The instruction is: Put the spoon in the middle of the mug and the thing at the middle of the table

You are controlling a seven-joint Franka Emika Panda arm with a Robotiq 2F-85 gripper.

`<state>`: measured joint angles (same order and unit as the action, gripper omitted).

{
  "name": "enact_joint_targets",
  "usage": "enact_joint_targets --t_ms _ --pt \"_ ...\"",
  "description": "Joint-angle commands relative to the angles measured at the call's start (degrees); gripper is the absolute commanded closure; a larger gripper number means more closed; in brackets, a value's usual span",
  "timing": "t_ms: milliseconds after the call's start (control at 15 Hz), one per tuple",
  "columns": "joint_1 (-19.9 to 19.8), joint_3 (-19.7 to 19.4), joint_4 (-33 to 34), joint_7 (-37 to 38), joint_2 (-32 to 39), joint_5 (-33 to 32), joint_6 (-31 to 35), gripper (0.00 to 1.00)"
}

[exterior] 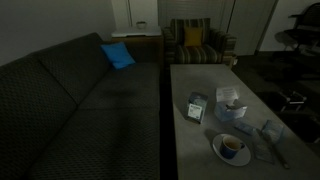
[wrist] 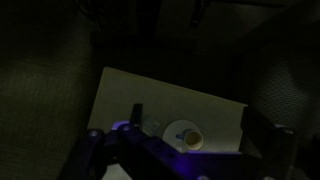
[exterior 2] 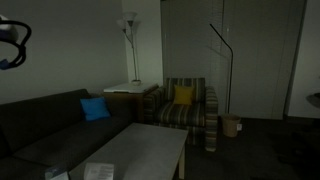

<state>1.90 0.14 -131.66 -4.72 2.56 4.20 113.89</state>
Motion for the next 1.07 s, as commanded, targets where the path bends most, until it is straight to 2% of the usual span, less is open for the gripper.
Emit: enact_joint_targets --t_ms 0,467,1000 --pt "-0.50 0.23 0.05 -0.93 3.54 -1.67 3.88 0.00" --pt "-0.52 0.52 0.84 -1.38 9.98 -3.04 8.89 0.00" --pt "-0.83 0.64 3.10 -2.01 16.30 -2.96 11.11 0.00"
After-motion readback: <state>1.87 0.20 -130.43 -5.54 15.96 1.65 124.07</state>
